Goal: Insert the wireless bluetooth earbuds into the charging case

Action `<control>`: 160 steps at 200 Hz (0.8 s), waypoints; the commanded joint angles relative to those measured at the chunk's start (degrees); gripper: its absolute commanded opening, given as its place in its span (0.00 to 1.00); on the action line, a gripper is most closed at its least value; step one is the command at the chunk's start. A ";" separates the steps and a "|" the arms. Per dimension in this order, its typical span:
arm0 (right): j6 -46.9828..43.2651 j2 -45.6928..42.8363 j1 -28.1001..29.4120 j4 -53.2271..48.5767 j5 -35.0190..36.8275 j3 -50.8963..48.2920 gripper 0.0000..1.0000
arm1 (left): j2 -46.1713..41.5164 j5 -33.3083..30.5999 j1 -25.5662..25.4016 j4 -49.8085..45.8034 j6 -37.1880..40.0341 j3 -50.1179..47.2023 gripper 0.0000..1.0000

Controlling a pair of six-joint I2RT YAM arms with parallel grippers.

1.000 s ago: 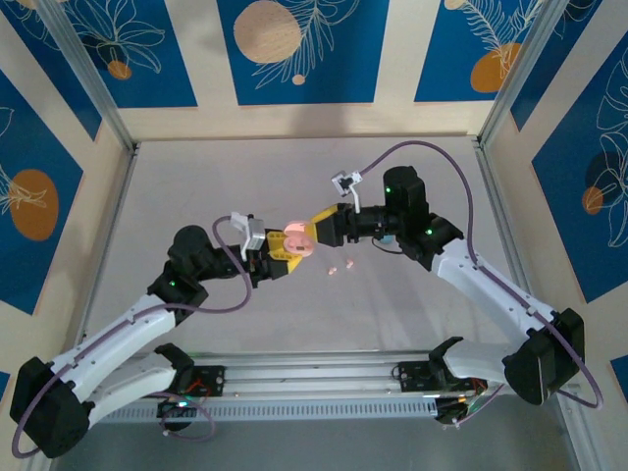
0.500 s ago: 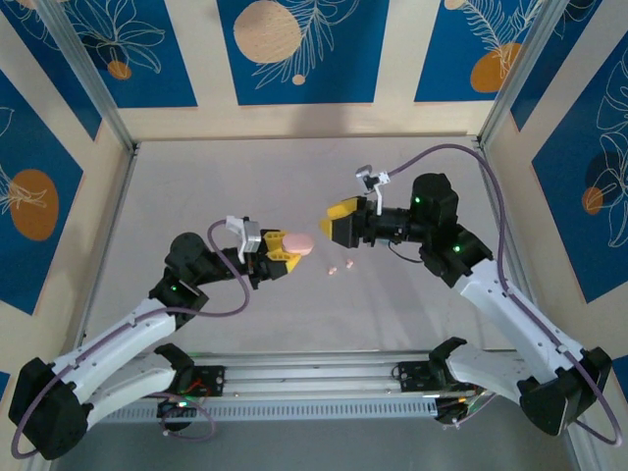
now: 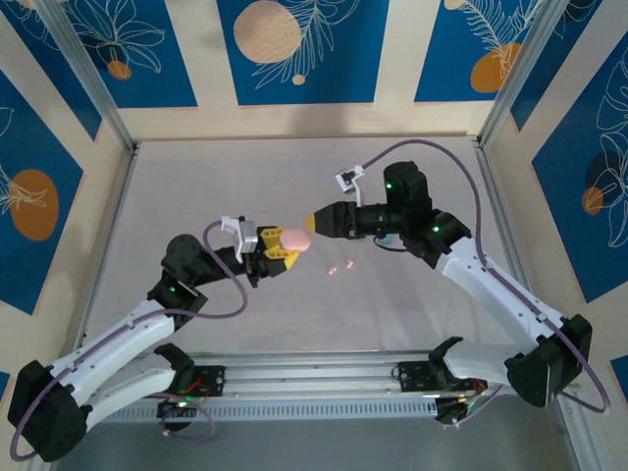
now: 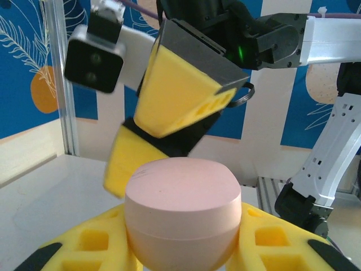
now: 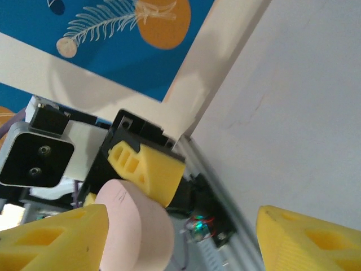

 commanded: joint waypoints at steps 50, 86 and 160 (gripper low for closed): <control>14.95 2.54 2.26 7.86 -10.10 -0.72 0.54 | -1.41 -2.09 -0.64 2.00 3.06 0.70 0.24; 17.47 3.50 2.35 10.49 -12.08 -1.38 0.50 | -1.42 -2.46 -0.64 0.92 3.80 0.73 0.25; 19.98 3.42 2.35 14.60 -11.44 -3.00 0.14 | -1.31 -4.38 -0.64 -0.92 2.41 1.11 0.37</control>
